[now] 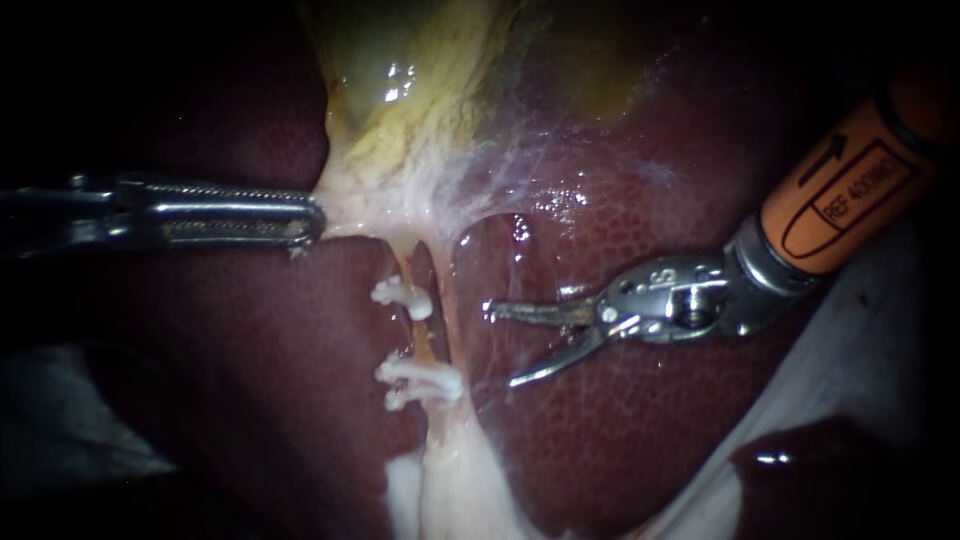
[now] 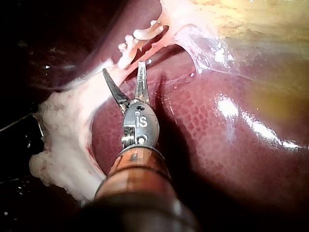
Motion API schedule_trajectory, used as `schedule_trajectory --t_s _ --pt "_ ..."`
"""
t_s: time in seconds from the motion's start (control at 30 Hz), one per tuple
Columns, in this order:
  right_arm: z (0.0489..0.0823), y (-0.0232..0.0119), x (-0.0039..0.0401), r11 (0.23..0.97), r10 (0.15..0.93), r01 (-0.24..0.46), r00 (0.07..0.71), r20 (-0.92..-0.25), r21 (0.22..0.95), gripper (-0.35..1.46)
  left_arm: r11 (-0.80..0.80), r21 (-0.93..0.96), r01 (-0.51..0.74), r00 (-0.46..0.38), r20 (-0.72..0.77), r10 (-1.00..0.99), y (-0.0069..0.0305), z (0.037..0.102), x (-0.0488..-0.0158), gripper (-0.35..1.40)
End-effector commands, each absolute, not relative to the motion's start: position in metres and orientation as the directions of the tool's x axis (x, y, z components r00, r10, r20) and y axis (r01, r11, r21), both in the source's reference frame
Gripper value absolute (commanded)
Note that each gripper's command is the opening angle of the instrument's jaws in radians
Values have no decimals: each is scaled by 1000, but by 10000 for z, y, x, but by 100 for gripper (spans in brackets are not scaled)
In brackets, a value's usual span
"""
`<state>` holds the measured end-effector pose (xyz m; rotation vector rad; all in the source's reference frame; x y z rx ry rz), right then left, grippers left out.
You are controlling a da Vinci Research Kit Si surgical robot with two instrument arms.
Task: Go to the cutting position left tube
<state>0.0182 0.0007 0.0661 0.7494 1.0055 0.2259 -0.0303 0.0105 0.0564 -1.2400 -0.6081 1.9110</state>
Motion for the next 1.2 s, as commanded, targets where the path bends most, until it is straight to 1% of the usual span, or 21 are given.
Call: schedule_trajectory --t_s 0.03,0.1,0.27,0.63,0.9,1.2 --pt "663 5 186 729 501 158 539 -677 665 109 -594 -728 -342 -236 -546 804 104 563 -304 -35" --pt "665 3 194 728 504 155 540 -674 668 113 -594 -728 -342 -236 -546 804 104 562 -304 -35" --pt "676 1 206 720 517 144 543 -662 679 113 -594 -728 -342 -235 -545 805 103 560 -304 -35" --pt "703 5 214 709 533 127 548 -645 694 113 -594 -728 -343 -235 -545 805 103 559 -304 -35" --pt "717 3 219 693 534 142 557 -636 706 114 -594 -728 -342 -235 -545 805 103 559 -304 -35" --pt "724 0 233 687 530 154 562 -635 710 114 -593 -728 -343 -235 -545 805 103 559 -305 -35"
